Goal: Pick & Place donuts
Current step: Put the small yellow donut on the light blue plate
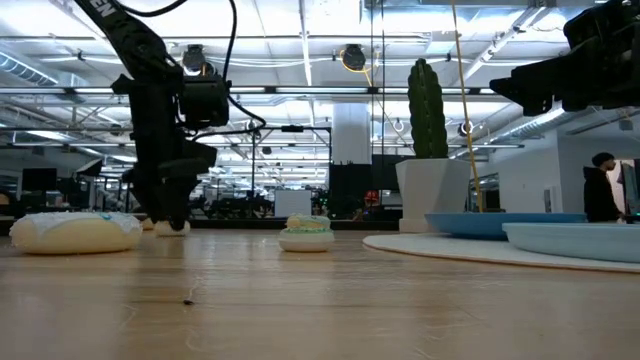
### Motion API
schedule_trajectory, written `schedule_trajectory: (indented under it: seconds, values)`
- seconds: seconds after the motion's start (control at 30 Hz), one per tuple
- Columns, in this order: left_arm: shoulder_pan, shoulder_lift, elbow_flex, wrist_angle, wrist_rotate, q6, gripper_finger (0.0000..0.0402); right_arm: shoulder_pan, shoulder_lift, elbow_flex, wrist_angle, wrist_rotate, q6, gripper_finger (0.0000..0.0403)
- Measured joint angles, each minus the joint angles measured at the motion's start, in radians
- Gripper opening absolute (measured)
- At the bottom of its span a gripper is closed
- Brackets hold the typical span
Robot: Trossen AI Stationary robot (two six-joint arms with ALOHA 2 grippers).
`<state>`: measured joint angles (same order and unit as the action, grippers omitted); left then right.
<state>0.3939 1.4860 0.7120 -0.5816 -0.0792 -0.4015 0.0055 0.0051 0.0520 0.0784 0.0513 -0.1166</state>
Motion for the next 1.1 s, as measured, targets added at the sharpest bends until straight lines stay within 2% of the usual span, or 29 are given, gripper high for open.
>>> schedule_trajectory:
  seconds: [0.17,0.3,0.9,1.1]
  values:
    - [-0.003,0.000,0.000,-0.003,0.000,-0.003,0.0310,0.000,0.000,0.000,0.000,0.000,0.000,0.0212]
    - [-0.002,0.000,0.000,-0.003,-0.009,-0.061,0.0310,0.000,0.000,0.000,0.000,0.000,0.000,0.0211]
    - [0.027,0.033,0.000,0.013,-0.008,0.001,0.0310,0.000,0.000,0.000,0.000,0.000,0.000,0.0215]
    - [0.023,0.068,0.003,0.085,-0.008,0.031,0.0310,0.000,0.000,0.000,0.000,0.000,0.000,0.0216]
